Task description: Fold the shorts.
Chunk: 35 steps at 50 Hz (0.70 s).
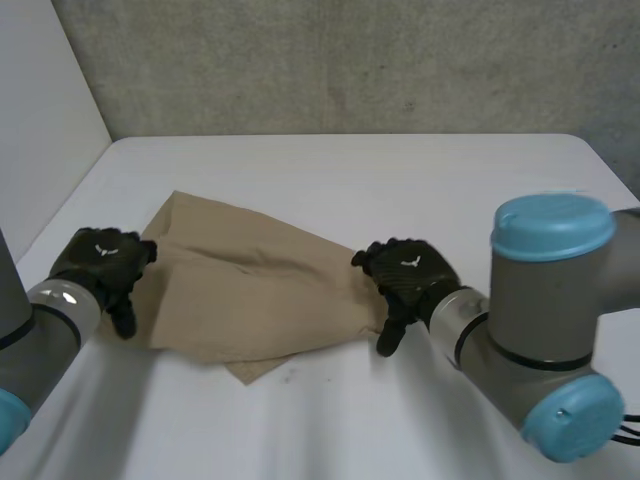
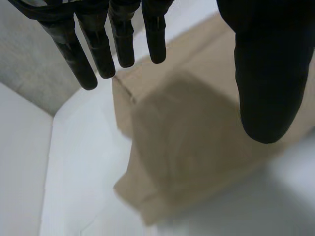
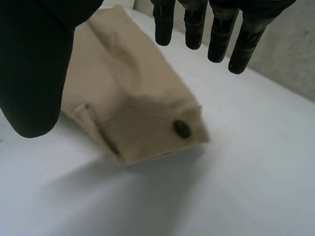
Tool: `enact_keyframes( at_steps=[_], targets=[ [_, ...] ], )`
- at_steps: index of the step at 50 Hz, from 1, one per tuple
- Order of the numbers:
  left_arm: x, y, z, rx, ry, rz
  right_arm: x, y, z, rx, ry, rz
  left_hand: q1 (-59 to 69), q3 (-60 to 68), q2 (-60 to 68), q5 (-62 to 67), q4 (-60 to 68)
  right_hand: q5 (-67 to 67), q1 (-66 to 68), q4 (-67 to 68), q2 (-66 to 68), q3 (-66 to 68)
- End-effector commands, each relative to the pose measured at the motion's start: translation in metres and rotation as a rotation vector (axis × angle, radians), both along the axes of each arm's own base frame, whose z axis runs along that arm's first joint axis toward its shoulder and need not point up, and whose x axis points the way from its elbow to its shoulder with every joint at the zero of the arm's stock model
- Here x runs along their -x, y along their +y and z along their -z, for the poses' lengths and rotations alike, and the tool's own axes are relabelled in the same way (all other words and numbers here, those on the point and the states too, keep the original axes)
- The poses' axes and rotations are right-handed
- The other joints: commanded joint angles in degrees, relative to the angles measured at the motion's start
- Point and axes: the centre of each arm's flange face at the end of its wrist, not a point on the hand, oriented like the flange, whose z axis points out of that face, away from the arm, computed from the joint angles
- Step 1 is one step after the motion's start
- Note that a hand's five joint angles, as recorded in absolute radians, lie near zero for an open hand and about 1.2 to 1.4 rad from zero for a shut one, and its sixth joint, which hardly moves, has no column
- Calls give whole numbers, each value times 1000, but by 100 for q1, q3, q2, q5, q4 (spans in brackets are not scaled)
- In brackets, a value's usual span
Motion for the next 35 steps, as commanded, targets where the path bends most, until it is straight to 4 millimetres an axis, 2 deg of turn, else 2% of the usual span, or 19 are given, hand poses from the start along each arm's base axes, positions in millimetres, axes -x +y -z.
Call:
enact_keyframes(
  at_steps=[1,3,6,7,8,9,12,14,15,16,17,18,20,21,22,25,26,30,35],
  targets=[
    [-12,-9,14,-26,-56,-28,-13,-12,33,24,-15,-11,332,304,348,422,365,1388,1725,1331,1418,1580],
    [-13,-12,20,-35,-57,-32,-17,-17,35,61,-34,-4,734,706,749,823,767,4024,4361,3967,4054,4216],
    [-9,-13,30,-48,-55,-12,-18,-24,30,119,-58,23,3217,3189,3233,3307,3251,6713,7051,6656,6743,6905],
    [-6,-13,30,-36,-51,5,-17,-25,28,132,-58,31,5024,4996,5040,5114,5058,6720,7057,6662,6749,6912],
    [-5,-13,30,-36,-51,5,-17,-26,25,142,-60,37,5042,5014,5058,5132,5076,6720,7057,6662,6749,6912],
    [-5,-14,30,-29,-47,10,-16,-27,22,153,-63,46,5940,5912,5955,6029,5973,6720,7057,6662,6749,6912],
    [6,-14,15,46,-26,50,-12,-29,-9,222,-100,73,5949,5921,5964,6038,5982,6720,7057,6662,6749,6912],
    [13,-11,-9,130,-1,70,-8,-27,-38,280,-139,86,5949,5921,5964,6038,5982,6720,7057,6662,6749,6912],
    [18,-5,-37,227,29,89,-7,-25,-47,300,-149,86,5949,5921,5964,6038,5982,6720,7057,6662,6749,6912],
    [21,-1,-51,270,46,98,-6,-24,-56,317,-160,86,5949,5921,5964,6038,5982,6720,7057,6662,6749,6912],
    [21,-1,-51,270,46,98,-4,-22,-66,339,-170,87,5949,5921,5964,6038,5982,6720,7057,6662,6749,6912],
    [22,4,-63,309,65,105,-3,-21,-76,361,-179,88,5949,5921,5964,6038,5982,6720,7057,6662,6749,6912],
    [24,23,-111,456,160,120,7,-18,-109,430,-193,100,5949,5921,5964,6038,5982,6720,7057,6662,6749,6912],
    [24,28,-123,490,189,122,17,-17,-134,483,-193,118,5949,5921,5964,6038,5982,6720,7057,6662,6749,6912],
    [22,39,-147,557,245,127,17,-17,-134,484,-193,118,5949,5921,5964,6038,5982,6720,7057,6662,6749,6912],
    [20,56,-177,643,321,142,42,-13,-185,591,-178,163,5949,5921,5964,6038,5982,6720,7057,6662,6749,6912],
    [18,65,-192,683,358,149,45,-11,-193,605,-175,169,5949,5921,5964,6038,5982,6720,7057,6662,6749,6912],
    [15,80,-209,717,397,162,54,-2,-220,645,-162,159,5949,5921,5964,6038,5982,6720,7057,6662,6749,6912],
    [19,83,-193,647,384,175,56,2,-221,613,-134,129,5949,5921,5964,6038,5982,6720,7057,6662,6749,6912]
  ],
)
